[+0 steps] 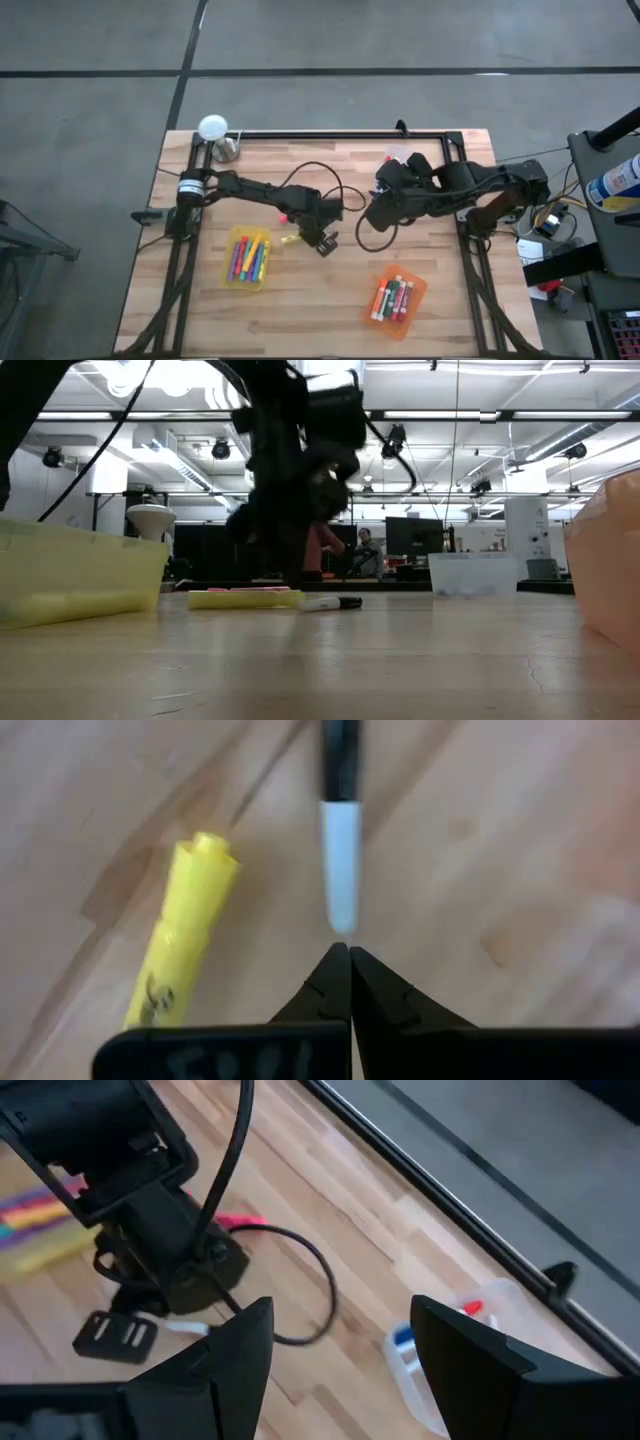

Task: Pick & Place Markers
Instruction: Put the large yellow highlighter pen into the yellow bin

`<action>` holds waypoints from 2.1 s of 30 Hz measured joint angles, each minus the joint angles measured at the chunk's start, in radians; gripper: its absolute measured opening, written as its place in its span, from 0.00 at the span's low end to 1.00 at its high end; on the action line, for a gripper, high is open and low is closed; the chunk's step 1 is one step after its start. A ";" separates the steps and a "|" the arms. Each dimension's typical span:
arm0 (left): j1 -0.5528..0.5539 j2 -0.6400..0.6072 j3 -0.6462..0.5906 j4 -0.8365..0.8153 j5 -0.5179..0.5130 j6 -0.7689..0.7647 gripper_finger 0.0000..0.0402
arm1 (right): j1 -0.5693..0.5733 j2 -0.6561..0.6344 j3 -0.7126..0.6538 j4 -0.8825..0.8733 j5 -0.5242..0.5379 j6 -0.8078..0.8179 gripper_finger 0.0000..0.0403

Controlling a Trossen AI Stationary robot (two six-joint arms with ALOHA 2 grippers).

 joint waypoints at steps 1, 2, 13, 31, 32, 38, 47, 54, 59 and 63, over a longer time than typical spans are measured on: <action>0.000 -0.020 0.000 -0.007 -0.001 0.015 0.00 | 0.000 0.006 0.000 0.017 0.000 0.002 0.57; 0.002 -0.051 0.000 -0.018 -0.027 0.018 0.00 | 0.000 0.009 -0.002 0.028 -0.001 0.004 0.57; 0.071 -0.422 -0.015 -0.268 -0.420 -0.016 0.00 | 0.005 0.076 -0.174 0.331 -0.156 -0.276 0.57; 0.204 -0.796 -0.179 -0.165 -0.484 0.170 0.30 | -0.093 0.261 -0.492 1.022 -0.528 -0.690 0.57; 0.203 -0.815 -0.180 -0.155 -0.485 0.170 0.30 | -0.099 0.284 -0.491 1.025 -0.528 -0.697 0.57; 0.203 -0.921 -0.182 -0.120 -0.487 0.162 0.30 | -0.128 0.417 -0.462 1.023 -0.575 -0.702 0.55; 0.201 -1.021 -0.182 -0.092 -0.486 0.159 0.30 | -0.152 0.569 -0.329 1.023 -0.555 -0.732 0.56; 0.201 -1.058 -0.182 -0.093 -0.478 0.166 0.30 | -0.183 0.613 -0.288 1.009 -0.598 -0.749 0.54; 0.201 -1.068 -0.182 -0.090 -0.478 0.151 0.30 | -0.203 0.633 -0.289 0.966 -0.697 -0.749 0.47; 0.201 -1.068 -0.182 -0.088 -0.474 0.120 0.30 | -0.215 0.648 -0.287 0.961 -0.739 -0.751 0.34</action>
